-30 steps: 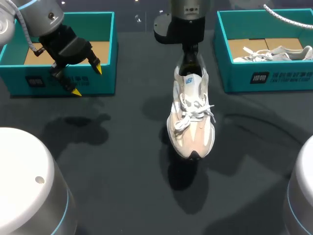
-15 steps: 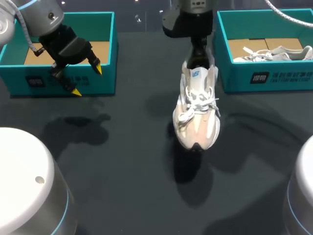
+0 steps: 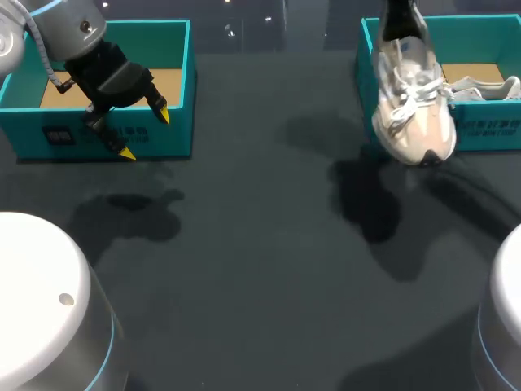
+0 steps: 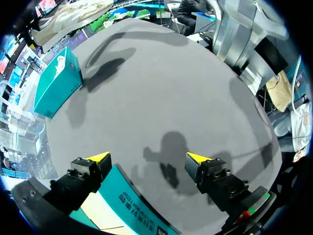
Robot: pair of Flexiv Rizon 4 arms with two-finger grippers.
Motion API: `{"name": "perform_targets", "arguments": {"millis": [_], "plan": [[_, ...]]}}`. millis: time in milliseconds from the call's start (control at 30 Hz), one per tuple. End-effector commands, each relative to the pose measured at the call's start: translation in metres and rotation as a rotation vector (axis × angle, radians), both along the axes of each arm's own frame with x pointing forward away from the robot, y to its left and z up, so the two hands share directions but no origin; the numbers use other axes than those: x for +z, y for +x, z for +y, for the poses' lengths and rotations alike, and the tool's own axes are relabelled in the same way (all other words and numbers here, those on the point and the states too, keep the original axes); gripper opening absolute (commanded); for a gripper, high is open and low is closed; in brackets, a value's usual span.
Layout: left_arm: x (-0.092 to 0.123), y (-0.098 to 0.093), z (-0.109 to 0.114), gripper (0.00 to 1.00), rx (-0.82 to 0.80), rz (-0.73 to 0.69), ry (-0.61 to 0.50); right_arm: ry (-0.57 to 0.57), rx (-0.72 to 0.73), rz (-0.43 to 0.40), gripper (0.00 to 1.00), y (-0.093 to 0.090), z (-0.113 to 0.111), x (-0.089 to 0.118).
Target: Take the shoe out of the shoebox, open the shoe tongue, remove and reinsert the insole, then place the shoe into the shoebox
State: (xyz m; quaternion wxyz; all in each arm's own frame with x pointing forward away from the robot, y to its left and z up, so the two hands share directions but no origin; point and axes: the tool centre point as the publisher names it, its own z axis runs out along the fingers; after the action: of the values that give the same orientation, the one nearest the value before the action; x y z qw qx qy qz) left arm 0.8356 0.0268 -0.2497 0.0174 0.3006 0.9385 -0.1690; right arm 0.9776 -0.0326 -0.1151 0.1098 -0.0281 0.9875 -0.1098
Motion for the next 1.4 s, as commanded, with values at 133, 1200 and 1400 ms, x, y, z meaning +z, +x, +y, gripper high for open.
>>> {"name": "perform_targets", "arguments": {"millis": [133, 1200, 1400], "plan": [[0.000, -0.001, 0.001, 1.00, 0.000, -0.001, 0.001, 0.038, 0.029, 0.008, 0.00, 0.051, -0.082, 0.002], [0.000, -0.001, 0.001, 1.00, 0.000, -0.001, 0.001, 0.098, -0.079, 0.003, 0.00, 0.182, -0.268, -0.041], [0.000, -0.001, 0.001, 1.00, 0.000, -0.001, 0.001, 0.140, -0.294, 0.001, 0.00, 0.185, -0.282, -0.051]]}}
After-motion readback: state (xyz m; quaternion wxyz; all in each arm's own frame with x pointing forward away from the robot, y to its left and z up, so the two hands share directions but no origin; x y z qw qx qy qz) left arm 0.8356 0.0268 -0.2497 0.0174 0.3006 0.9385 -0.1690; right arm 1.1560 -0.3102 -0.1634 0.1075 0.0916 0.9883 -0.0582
